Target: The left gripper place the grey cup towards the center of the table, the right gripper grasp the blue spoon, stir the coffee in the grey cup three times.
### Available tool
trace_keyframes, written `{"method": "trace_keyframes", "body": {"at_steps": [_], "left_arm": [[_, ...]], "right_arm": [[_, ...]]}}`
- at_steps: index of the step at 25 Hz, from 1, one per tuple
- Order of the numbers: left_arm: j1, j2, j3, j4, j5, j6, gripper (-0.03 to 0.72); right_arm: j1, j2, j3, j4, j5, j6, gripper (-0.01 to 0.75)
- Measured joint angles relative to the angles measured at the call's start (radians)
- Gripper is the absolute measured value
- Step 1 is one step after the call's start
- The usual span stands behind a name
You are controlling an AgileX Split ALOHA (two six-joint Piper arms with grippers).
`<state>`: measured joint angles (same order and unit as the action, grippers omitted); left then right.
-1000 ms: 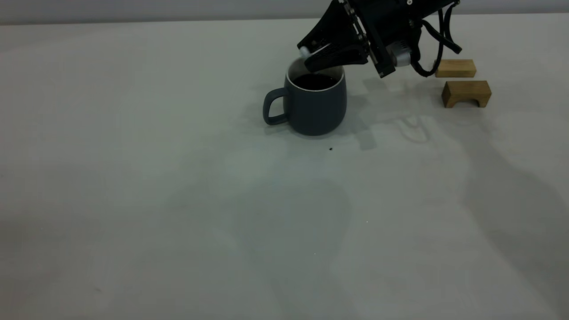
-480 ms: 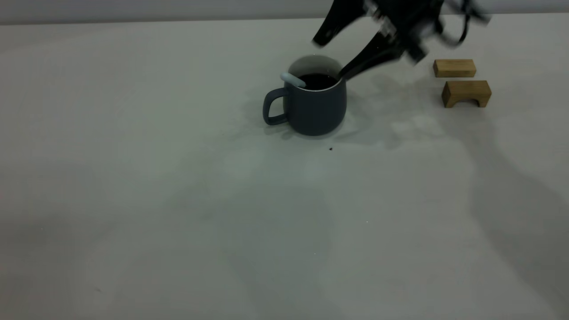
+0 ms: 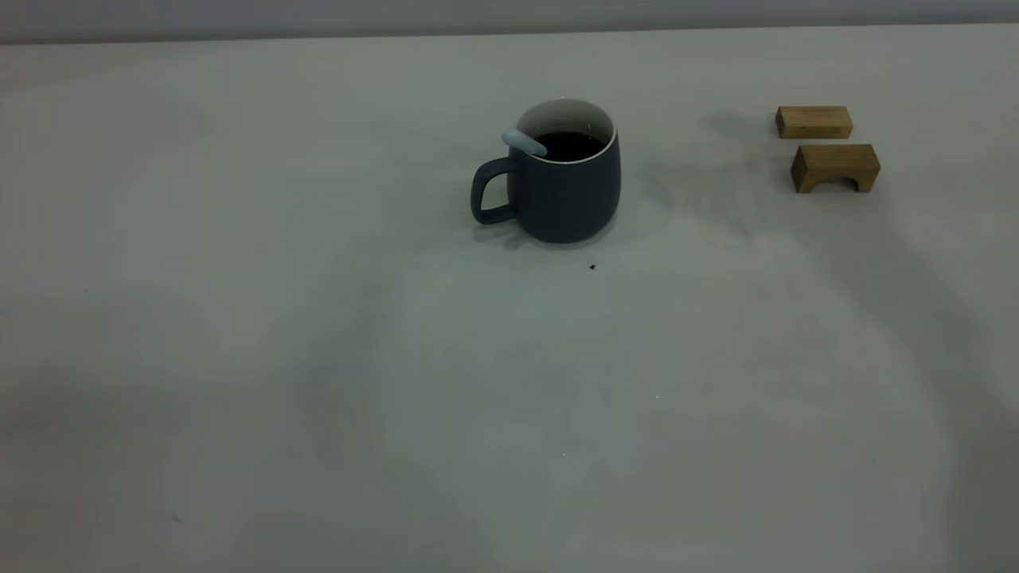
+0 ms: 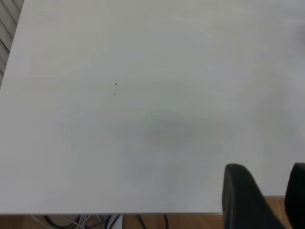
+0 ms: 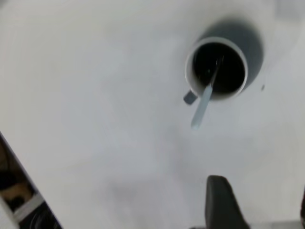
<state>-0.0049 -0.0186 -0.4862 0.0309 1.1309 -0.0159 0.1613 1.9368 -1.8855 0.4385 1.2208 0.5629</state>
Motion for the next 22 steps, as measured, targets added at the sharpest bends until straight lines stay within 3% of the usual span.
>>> {"method": "trace_keyframes", "body": {"at_steps": [10, 14, 22], "left_arm": [[0.000, 0.000, 0.000, 0.000, 0.000, 0.000, 0.297], [0.000, 0.000, 0.000, 0.000, 0.000, 0.000, 0.297], [0.000, 0.000, 0.000, 0.000, 0.000, 0.000, 0.297]], "right_arm": [[0.040, -0.319, 0.014, -0.129, 0.017, -0.457, 0.241], [0.041, -0.452, 0.170, -0.175, 0.017, -0.523, 0.226], [0.040, -0.879, 0.655, -0.327, 0.017, -0.531, 0.228]]}}
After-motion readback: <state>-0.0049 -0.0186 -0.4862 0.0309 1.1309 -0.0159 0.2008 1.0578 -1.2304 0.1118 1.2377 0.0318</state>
